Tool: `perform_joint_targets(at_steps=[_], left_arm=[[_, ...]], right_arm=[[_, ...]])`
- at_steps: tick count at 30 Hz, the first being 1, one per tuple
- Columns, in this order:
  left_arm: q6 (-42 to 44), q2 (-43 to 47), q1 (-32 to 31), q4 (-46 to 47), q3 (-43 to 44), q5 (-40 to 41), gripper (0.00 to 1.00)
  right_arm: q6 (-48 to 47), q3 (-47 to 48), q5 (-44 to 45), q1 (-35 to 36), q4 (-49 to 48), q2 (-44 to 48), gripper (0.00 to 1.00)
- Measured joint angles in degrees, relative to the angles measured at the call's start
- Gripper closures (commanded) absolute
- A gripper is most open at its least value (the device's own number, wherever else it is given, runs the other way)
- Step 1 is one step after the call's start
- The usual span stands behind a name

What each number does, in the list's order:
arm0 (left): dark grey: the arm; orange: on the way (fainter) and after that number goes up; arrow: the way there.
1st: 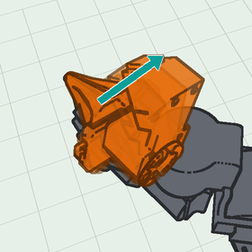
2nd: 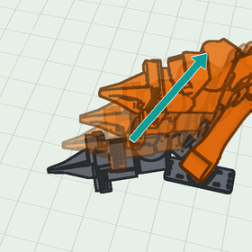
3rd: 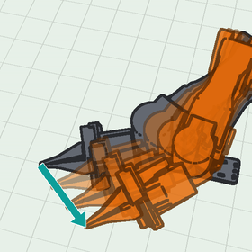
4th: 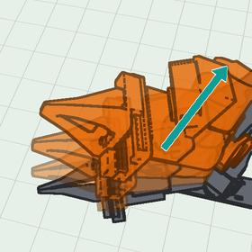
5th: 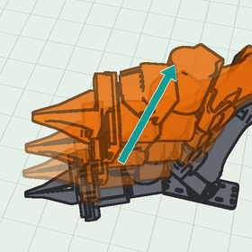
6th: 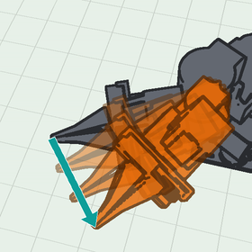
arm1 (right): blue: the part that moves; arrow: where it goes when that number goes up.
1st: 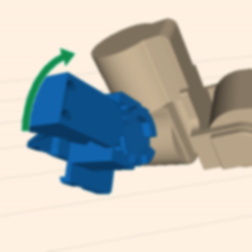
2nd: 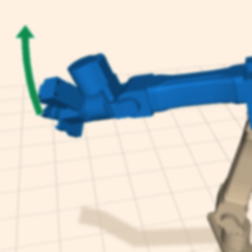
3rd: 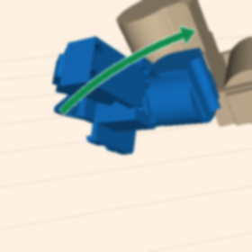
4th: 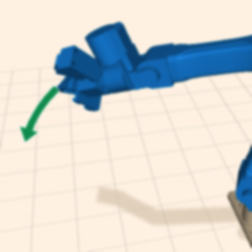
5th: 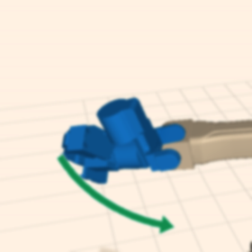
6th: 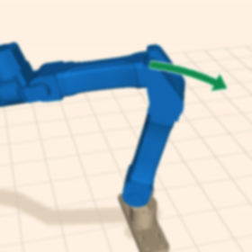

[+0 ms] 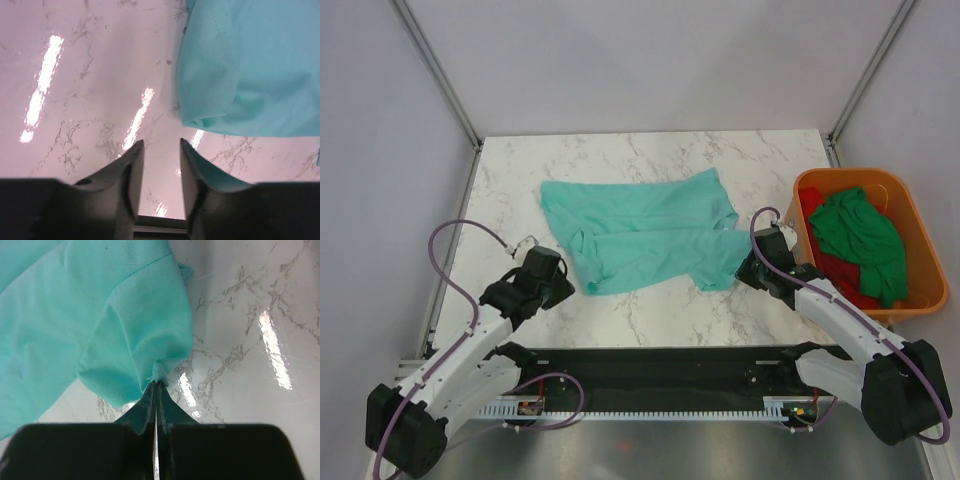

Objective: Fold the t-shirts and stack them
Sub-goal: Flatten the tshirt out

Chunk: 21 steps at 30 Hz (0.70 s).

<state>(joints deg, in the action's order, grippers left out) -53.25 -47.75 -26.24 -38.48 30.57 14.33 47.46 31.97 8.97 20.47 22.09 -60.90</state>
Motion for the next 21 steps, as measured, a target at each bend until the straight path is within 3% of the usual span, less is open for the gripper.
perform_joint_targets(at_steps=[1,5,13,21], left_arm=[[-0.1,0.4,0.0,0.1,0.3,0.0,0.35],[1.1,-7.1,0.7,0.2,6.2,0.7,0.28],[12.9,-34.4,1.3,2.2,23.6,-1.3,0.33],[22.8,-45.2,0.7,3.0,28.9,-2.9,0.37]], right_arm=[[-0.2,0.1,0.0,0.0,0.1,0.0,1.0],[-0.6,0.3,0.0,0.0,1.2,1.2,1.0],[-0.6,0.8,-0.1,0.0,2.0,3.5,1.0],[-0.7,0.9,-0.1,0.0,2.2,3.6,1.0]])
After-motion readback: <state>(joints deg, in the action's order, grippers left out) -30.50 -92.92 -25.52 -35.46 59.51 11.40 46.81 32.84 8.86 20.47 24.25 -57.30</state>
